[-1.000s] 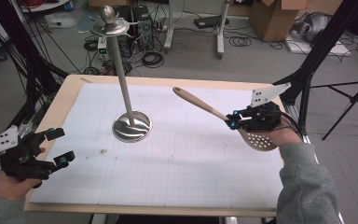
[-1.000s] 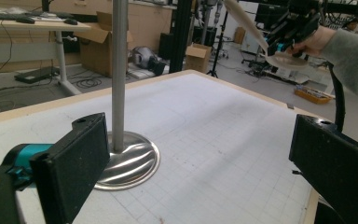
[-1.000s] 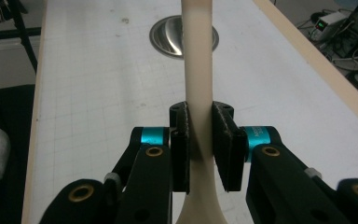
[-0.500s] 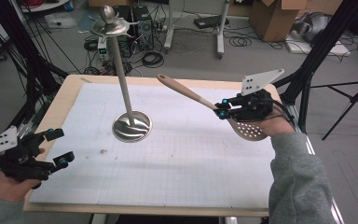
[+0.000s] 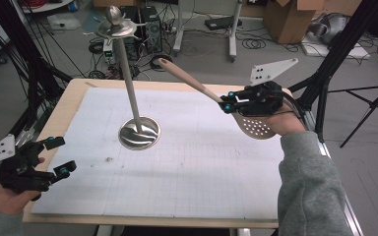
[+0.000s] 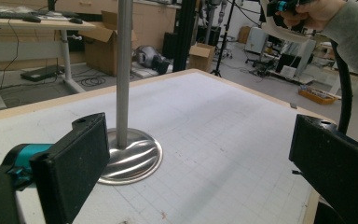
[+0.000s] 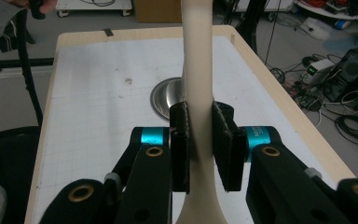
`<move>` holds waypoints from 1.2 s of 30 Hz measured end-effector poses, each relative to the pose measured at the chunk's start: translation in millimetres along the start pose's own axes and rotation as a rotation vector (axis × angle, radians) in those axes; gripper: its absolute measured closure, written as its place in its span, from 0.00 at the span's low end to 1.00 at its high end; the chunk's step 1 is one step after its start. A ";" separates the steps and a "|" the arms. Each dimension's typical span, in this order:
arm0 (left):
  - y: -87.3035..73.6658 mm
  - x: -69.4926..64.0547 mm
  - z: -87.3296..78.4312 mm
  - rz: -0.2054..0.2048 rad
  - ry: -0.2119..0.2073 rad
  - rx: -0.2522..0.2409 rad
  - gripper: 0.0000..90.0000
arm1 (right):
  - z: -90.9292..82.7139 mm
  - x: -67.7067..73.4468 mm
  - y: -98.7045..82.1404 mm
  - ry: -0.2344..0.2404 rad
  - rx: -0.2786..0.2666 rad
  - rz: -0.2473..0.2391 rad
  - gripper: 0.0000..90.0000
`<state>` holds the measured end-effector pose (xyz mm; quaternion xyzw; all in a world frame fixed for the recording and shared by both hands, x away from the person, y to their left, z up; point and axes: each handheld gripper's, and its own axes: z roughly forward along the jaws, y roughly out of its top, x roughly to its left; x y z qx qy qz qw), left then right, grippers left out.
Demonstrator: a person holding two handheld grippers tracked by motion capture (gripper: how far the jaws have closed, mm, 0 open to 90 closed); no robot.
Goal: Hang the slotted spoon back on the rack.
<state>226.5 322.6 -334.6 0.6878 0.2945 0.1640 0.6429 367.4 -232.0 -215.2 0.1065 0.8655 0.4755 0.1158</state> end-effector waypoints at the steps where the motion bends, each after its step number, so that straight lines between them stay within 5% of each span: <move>1: 0.0 0.0 -0.7 0.000 0.001 0.002 0.06 | 1.1 -0.2 2.5 -0.006 0.007 0.003 0.87; 16: -0.1 -1.5 -9.1 0.000 0.011 -0.011 0.06 | 15.5 -1.3 35.7 -0.038 -0.027 0.029 0.87; 36: -0.3 -2.7 -14.3 0.001 0.025 -0.016 0.06 | 26.3 -1.0 45.2 -0.030 -0.060 0.041 0.87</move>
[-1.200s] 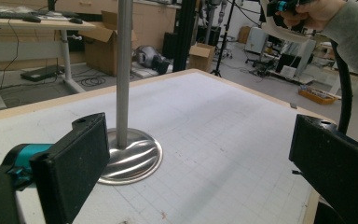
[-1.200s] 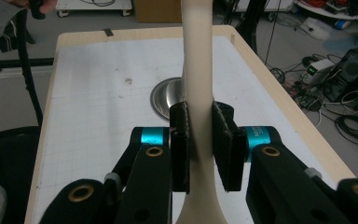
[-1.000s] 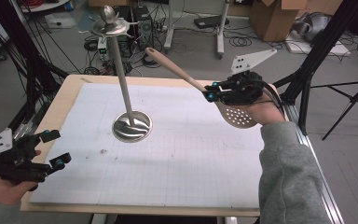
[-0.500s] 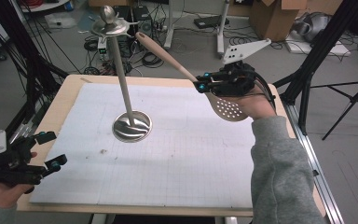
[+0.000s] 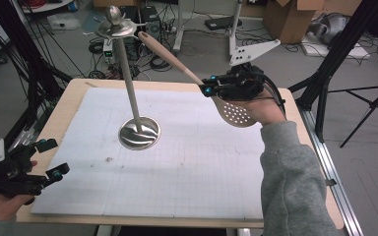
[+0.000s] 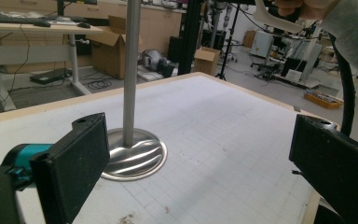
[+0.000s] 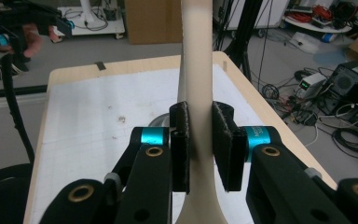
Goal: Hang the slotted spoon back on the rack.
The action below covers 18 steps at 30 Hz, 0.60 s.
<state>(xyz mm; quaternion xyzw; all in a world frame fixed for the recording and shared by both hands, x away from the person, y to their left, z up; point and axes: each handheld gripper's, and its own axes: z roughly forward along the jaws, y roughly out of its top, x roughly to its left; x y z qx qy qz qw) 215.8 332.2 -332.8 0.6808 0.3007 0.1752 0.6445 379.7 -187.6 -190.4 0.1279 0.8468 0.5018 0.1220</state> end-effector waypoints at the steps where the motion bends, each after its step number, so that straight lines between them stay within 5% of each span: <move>1: 0.1 -0.1 -0.1 0.001 0.000 0.000 0.06 | 0.9 0.1 0.2 -0.001 -0.001 0.001 0.87; 18: 0.0 -0.6 0.1 0.002 -0.003 0.003 0.06 | 11.3 -0.6 -1.4 -0.016 0.017 0.009 0.87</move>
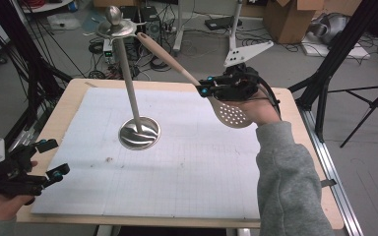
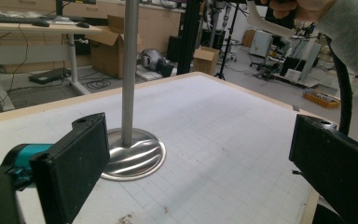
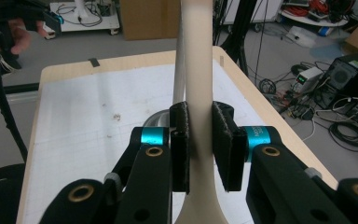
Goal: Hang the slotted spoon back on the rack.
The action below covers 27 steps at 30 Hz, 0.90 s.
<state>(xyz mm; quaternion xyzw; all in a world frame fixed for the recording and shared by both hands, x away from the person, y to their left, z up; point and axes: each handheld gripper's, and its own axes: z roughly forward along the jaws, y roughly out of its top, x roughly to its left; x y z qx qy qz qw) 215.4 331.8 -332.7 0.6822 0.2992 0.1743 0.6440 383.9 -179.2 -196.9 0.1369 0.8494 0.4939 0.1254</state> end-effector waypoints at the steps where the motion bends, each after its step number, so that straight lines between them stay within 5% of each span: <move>1: 0.0 0.1 -0.1 -0.001 0.000 0.000 0.06 | 1.1 0.2 0.0 -0.004 0.005 0.000 0.87; 27: -0.5 0.1 -2.3 0.001 0.002 0.002 0.06 | 37.2 1.3 -7.1 0.002 0.027 0.020 0.87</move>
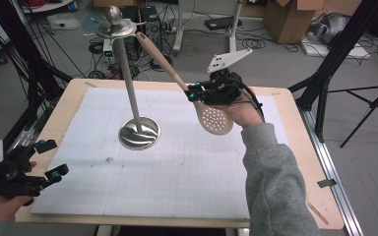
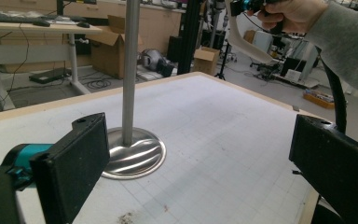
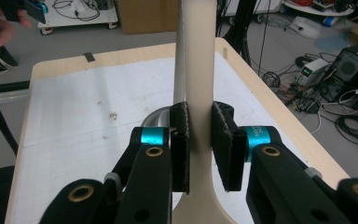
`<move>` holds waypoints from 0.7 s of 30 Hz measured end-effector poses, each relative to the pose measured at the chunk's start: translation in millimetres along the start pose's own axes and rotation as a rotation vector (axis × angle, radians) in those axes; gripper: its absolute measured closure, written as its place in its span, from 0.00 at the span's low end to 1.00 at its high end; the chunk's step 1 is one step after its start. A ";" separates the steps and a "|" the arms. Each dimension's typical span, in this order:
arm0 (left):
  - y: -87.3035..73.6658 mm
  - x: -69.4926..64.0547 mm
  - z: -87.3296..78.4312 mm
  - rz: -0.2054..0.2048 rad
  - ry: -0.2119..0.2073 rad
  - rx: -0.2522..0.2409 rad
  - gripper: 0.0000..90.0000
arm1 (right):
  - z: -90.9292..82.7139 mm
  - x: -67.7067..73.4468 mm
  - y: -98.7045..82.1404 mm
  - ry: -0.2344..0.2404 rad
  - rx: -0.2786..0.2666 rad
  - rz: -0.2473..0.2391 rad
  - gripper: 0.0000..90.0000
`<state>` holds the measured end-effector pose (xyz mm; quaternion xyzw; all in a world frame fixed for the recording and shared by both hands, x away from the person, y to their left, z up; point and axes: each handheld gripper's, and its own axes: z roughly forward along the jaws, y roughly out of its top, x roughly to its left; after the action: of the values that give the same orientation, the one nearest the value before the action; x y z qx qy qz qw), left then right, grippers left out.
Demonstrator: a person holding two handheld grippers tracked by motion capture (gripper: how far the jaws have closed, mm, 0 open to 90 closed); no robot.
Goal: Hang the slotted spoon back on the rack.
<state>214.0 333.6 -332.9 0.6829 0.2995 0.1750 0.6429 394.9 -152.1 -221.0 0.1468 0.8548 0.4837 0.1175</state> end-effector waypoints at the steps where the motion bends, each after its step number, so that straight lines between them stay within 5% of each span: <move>1: -0.1 0.0 0.0 -0.001 0.000 0.000 0.06 | 1.5 -0.2 -0.5 0.002 0.001 0.000 0.87; 21: 0.0 -1.2 -4.3 -0.003 0.005 -0.007 0.06 | 36.6 5.6 3.8 0.015 0.020 -0.007 0.87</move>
<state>210.4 336.1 -332.3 0.6797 0.3016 0.1765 0.6449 402.7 -119.2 -236.6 0.1412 0.8609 0.4760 0.1113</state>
